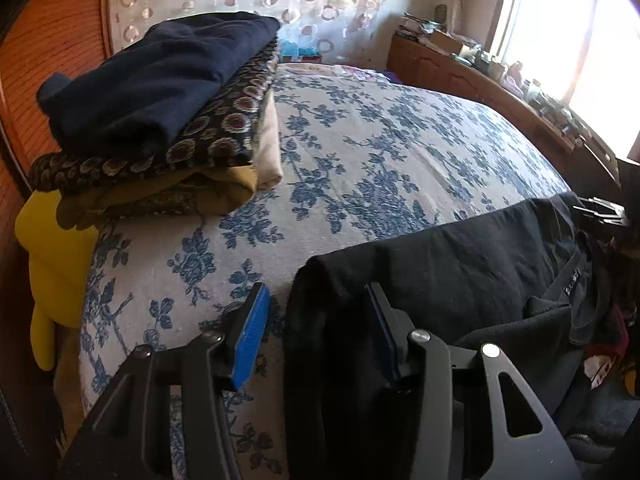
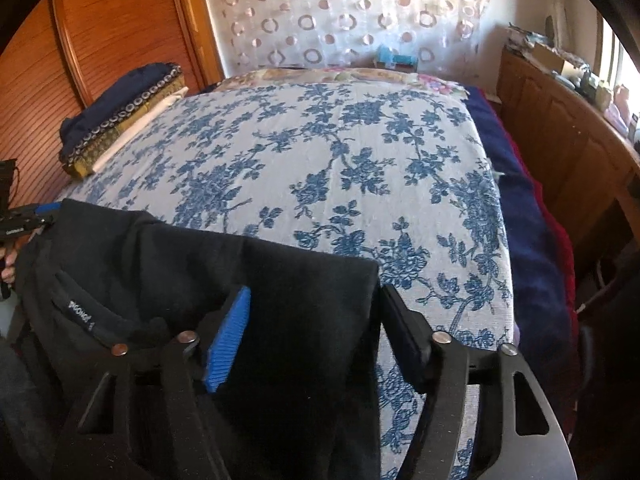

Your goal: Fold small clothes

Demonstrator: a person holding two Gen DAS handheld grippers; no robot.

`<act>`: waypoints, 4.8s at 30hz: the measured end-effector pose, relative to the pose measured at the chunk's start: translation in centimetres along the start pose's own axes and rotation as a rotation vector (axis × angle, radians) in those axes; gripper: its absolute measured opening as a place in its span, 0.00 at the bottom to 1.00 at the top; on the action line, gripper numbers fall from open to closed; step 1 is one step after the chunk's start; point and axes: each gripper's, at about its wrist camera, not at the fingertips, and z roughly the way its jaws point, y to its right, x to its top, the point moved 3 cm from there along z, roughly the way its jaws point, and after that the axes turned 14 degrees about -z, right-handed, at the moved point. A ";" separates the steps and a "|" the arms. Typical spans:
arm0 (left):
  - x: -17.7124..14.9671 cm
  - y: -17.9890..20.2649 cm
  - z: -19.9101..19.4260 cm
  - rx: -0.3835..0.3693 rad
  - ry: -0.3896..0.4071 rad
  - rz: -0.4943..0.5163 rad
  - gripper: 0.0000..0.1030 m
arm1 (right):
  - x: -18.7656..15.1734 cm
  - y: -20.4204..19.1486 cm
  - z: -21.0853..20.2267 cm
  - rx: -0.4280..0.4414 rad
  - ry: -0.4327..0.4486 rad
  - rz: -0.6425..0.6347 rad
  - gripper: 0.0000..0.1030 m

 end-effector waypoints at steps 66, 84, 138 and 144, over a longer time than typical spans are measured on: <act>14.9 7.1 -2.7 -0.049 0.235 0.126 0.41 | 14.8 7.8 -4.0 -0.237 0.134 0.029 0.47; 5.5 5.5 3.2 -0.012 0.039 0.070 0.42 | 1.8 6.5 -1.1 -0.115 0.016 0.201 0.58; 5.4 6.1 -0.1 -0.019 0.208 0.112 0.07 | 3.0 5.1 1.6 -0.203 0.027 0.151 0.03; 6.0 6.3 -2.6 -0.049 0.273 0.096 0.05 | 4.6 4.3 -1.9 -0.210 0.130 0.136 0.02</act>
